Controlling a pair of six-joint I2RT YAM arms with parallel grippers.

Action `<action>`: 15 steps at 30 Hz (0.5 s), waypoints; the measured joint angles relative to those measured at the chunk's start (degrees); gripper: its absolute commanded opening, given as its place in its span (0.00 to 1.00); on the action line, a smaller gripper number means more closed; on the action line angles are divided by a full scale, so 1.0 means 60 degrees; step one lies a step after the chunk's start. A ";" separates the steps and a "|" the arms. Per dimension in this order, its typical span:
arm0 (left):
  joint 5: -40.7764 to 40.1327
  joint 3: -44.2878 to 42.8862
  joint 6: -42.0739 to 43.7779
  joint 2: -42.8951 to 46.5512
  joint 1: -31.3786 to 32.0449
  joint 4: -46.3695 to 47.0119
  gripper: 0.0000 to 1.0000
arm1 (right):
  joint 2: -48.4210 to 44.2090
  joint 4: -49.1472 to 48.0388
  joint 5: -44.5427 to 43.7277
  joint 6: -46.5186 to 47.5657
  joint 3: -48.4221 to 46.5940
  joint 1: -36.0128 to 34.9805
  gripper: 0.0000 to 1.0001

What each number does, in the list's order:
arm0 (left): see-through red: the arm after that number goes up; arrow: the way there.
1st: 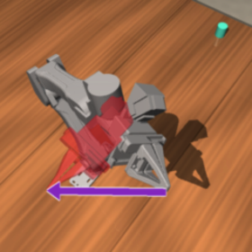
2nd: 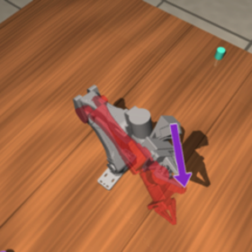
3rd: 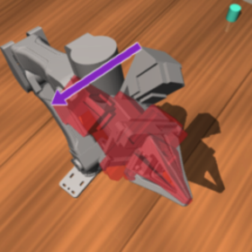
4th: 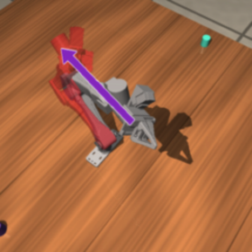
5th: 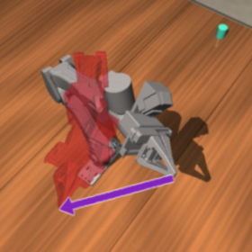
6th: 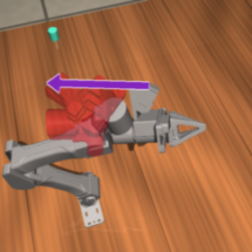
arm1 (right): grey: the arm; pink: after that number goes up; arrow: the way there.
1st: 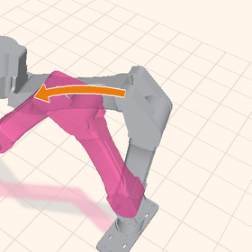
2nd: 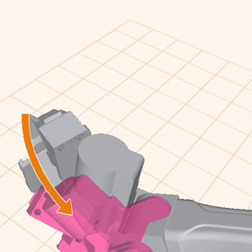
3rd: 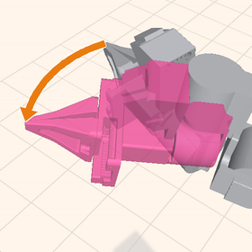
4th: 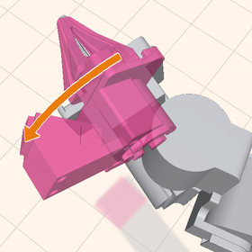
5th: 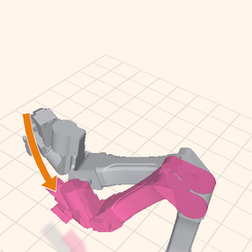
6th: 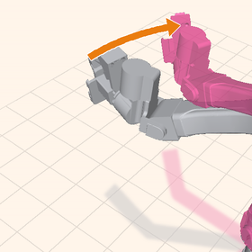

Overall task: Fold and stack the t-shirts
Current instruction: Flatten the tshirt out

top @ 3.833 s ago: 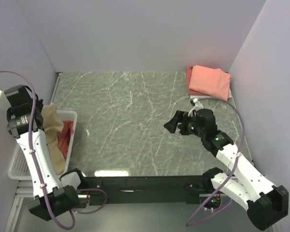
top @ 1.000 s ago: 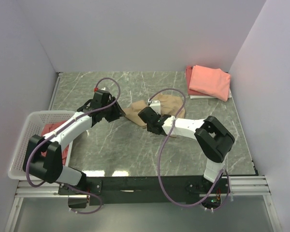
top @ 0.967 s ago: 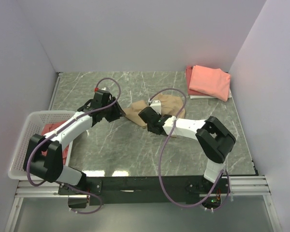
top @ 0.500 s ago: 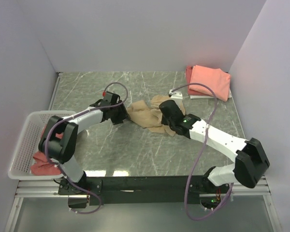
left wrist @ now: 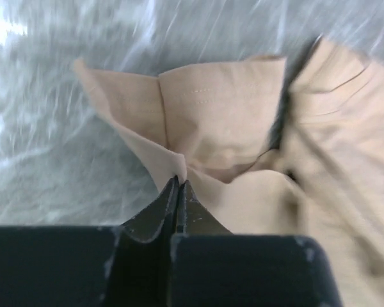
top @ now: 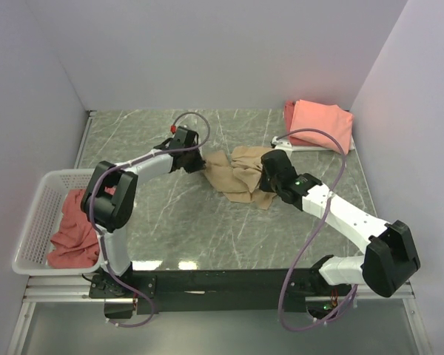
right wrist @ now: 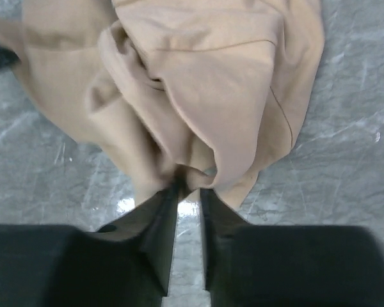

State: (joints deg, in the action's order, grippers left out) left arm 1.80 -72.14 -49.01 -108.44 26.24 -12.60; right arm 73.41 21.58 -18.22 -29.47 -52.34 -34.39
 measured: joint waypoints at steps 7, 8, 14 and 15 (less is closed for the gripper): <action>-0.0637 -0.0415 0.0036 0.0222 -0.0157 -0.0415 0.01 | 0.0007 -0.0317 0.1089 0.0084 0.0565 0.0426 0.51; -0.0667 -0.0328 0.0025 0.0375 -0.0240 -0.0517 0.01 | 0.0022 -0.0386 0.1231 0.0069 0.0612 0.0459 0.50; -0.0801 0.0510 0.0004 0.1701 -0.0980 -0.0750 0.01 | 0.0470 -0.0933 0.1880 -0.0062 0.0637 0.0517 0.44; -0.0823 0.0557 0.0004 0.1829 -0.1027 -0.0747 0.01 | 0.0586 -0.0965 0.1956 -0.0087 0.0637 0.0517 0.47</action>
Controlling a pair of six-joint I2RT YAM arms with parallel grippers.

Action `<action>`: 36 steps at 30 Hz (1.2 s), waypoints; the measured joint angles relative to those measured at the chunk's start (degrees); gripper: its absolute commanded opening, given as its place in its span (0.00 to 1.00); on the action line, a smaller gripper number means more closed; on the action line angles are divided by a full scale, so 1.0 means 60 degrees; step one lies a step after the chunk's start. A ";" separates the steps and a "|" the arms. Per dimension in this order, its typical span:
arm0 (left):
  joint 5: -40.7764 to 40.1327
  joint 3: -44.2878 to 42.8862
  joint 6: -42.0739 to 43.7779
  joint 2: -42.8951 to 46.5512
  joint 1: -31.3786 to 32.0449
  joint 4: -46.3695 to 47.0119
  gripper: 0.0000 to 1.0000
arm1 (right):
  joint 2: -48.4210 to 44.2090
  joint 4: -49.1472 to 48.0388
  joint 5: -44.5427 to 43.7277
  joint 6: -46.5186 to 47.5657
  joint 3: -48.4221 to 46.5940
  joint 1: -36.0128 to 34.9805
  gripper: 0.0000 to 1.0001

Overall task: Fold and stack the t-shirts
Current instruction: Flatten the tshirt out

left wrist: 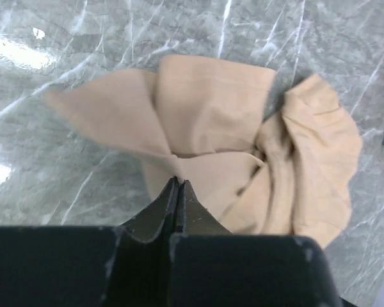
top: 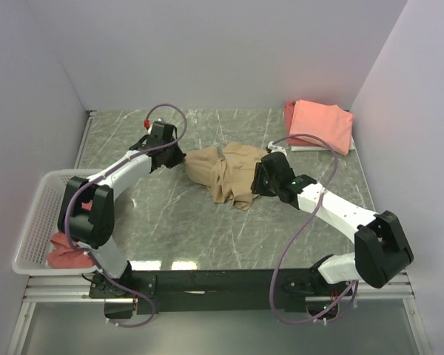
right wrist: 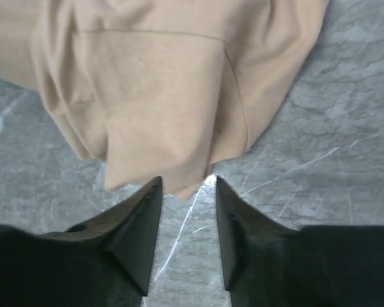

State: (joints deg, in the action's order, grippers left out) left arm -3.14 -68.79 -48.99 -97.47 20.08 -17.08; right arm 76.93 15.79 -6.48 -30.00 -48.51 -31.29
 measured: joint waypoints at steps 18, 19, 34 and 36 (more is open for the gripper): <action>0.0124 0.0331 0.0029 0.0273 0.0062 -0.0004 0.01 | 0.2299 0.0444 -0.2299 0.0182 -0.1432 -0.2645 0.69; 0.0124 0.0331 0.0033 0.0273 0.0062 -0.0007 0.01 | 0.2492 0.0503 -0.2401 0.0193 -0.1486 -0.2648 0.65; -0.0087 0.0328 0.0211 0.1355 0.0040 -0.0863 0.01 | 0.0583 0.2178 -0.3832 0.0266 -0.1683 -0.2106 0.00; -0.0273 0.0295 0.0280 0.1749 0.0040 -0.1158 0.01 | -0.0616 0.2506 -0.3799 0.0368 -0.1789 -0.1712 0.00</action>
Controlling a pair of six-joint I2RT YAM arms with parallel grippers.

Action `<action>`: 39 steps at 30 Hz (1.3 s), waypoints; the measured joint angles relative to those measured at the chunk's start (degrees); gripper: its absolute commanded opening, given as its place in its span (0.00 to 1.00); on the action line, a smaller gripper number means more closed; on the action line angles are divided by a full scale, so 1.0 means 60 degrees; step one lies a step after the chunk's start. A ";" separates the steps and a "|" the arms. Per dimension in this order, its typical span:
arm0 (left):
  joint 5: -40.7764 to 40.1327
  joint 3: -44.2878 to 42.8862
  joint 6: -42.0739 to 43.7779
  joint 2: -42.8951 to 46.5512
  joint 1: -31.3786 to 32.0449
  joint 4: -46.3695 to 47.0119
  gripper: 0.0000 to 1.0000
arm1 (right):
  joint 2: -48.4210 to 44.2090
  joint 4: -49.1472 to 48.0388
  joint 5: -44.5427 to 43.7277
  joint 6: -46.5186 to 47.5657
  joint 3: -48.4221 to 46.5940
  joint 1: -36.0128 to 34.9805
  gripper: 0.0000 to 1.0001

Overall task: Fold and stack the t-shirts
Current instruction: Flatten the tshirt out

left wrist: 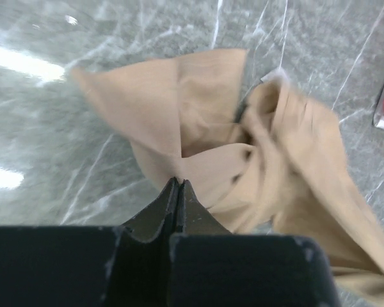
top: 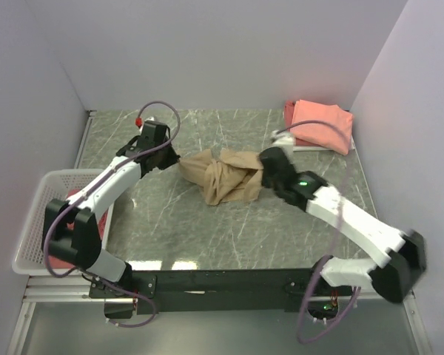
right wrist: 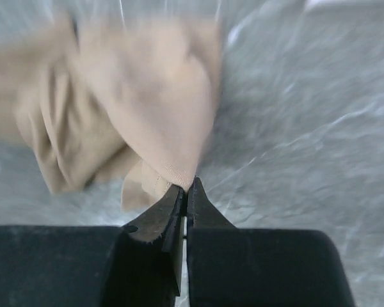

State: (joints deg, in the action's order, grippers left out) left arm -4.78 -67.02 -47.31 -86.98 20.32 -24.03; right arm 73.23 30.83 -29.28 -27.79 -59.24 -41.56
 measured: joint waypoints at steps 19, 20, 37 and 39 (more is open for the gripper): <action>-0.0718 -0.1876 0.0215 0.3574 -0.1464 -0.2754 0.01 | -0.5748 0.1854 0.0084 0.0579 -0.3217 0.1545 0.00; -0.0543 -0.2218 0.0244 0.3075 -0.1599 -0.2703 0.01 | -0.5595 0.1814 0.0069 0.0594 -0.3213 0.1563 0.00; 0.1144 -0.2736 0.0477 -0.1191 -0.1727 -0.2218 0.50 | -0.2342 -0.0036 0.3042 0.0299 0.0517 0.5060 0.00; 0.0681 -0.1173 0.0226 0.0616 -0.1687 -0.1960 0.48 | -0.2892 -0.0306 0.3439 0.0175 0.1071 0.5060 0.00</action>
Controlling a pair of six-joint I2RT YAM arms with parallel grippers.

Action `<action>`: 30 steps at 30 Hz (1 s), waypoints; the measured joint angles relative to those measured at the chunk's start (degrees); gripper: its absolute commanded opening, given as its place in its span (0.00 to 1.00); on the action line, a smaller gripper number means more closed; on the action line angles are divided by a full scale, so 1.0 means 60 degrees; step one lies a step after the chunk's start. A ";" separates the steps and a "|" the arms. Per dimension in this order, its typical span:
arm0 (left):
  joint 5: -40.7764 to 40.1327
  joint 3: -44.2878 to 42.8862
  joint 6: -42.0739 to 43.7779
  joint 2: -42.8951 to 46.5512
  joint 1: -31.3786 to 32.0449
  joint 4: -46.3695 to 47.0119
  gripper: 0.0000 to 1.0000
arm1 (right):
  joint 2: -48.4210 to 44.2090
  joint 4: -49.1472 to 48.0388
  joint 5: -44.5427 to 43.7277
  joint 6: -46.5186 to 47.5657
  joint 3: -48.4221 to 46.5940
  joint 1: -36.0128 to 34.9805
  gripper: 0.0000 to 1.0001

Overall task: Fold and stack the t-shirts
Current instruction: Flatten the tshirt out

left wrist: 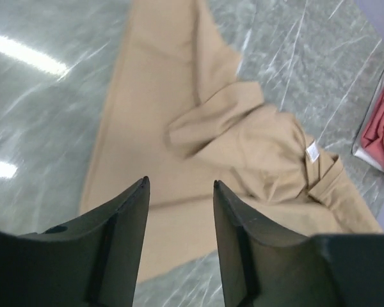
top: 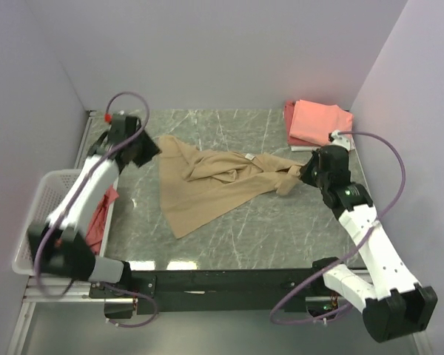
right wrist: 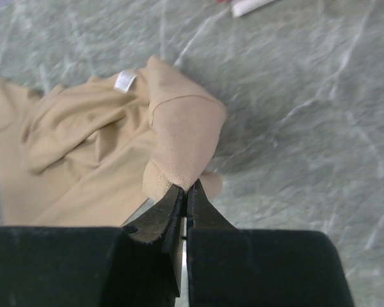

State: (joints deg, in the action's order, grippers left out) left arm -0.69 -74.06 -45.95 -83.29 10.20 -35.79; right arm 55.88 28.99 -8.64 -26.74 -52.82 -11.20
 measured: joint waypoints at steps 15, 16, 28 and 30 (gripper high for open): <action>-0.3668 0.6553 -0.5570 0.3770 0.5027 -0.1891 0.52 | -0.1322 -0.0678 0.1381 -0.0510 0.1821 0.0000 0.00; -0.3774 0.6553 -0.5839 0.3705 0.5275 -0.1883 0.53 | -0.1319 -0.0747 0.1432 -0.0514 0.1836 0.0000 0.00; -0.4124 0.6113 -0.7311 0.1588 0.7093 -0.1574 0.58 | -0.1162 -0.1075 0.1723 -0.0630 0.2146 0.0000 0.00; -0.4149 0.6087 -0.7366 0.1530 0.7129 -0.1417 0.56 | -0.1158 -0.1107 0.1741 -0.0630 0.2146 0.0000 0.00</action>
State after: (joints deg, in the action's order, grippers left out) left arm -25.58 -37.54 -90.15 -74.11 52.97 -44.29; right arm 48.93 22.35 1.80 -30.52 -39.94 -11.20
